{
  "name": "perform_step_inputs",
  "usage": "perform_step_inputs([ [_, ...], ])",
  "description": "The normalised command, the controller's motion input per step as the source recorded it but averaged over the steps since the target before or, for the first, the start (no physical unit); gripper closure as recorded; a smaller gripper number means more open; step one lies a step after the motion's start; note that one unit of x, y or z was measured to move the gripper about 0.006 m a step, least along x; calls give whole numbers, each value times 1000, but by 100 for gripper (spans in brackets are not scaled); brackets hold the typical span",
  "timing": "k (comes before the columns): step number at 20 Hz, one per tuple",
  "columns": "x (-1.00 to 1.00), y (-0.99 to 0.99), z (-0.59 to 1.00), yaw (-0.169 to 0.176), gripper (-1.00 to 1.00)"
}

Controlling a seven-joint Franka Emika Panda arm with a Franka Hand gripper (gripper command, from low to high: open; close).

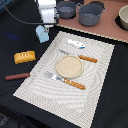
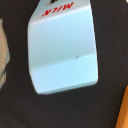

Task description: Interact with the objects in diverse but meaningful ways.

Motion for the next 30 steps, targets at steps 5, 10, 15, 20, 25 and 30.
perform_step_inputs([
  [5, -353, -55, -267, 17, -100],
  [10, -351, -25, -271, 16, -100],
  [15, -298, 0, -278, 15, 100],
  [20, -121, 0, -138, 2, 100],
  [25, 0, 0, 0, 0, 100],
  [30, -6, -62, 76, -17, 100],
])
